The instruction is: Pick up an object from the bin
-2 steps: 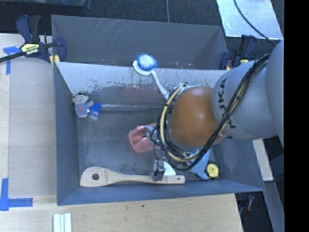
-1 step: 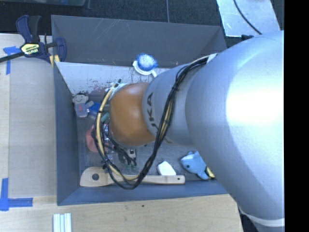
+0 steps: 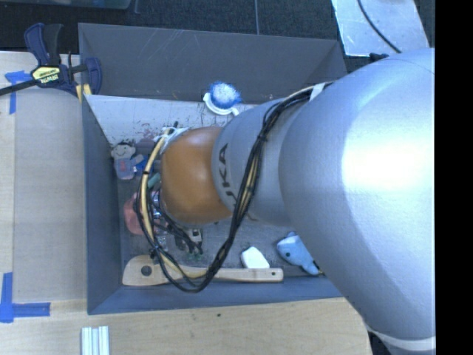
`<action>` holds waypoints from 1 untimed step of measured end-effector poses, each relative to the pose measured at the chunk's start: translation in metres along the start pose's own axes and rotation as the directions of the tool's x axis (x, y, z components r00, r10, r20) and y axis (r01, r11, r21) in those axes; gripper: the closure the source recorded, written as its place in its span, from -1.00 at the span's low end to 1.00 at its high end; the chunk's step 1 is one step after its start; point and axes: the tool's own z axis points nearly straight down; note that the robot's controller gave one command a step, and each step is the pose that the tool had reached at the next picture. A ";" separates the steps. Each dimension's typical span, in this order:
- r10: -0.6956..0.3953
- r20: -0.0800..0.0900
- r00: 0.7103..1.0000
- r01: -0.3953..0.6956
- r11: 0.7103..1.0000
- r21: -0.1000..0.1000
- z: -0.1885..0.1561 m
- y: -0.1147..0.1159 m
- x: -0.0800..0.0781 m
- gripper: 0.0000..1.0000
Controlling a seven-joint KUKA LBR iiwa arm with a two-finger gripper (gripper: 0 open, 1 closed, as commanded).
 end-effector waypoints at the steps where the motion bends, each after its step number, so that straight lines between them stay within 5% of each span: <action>1: -0.003 -0.006 1.000 0.003 1.000 0.001 -0.010 0.000 0.001 1.00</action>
Offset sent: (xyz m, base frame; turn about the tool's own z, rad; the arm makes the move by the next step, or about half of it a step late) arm 0.0007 0.0001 0.0547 -0.0017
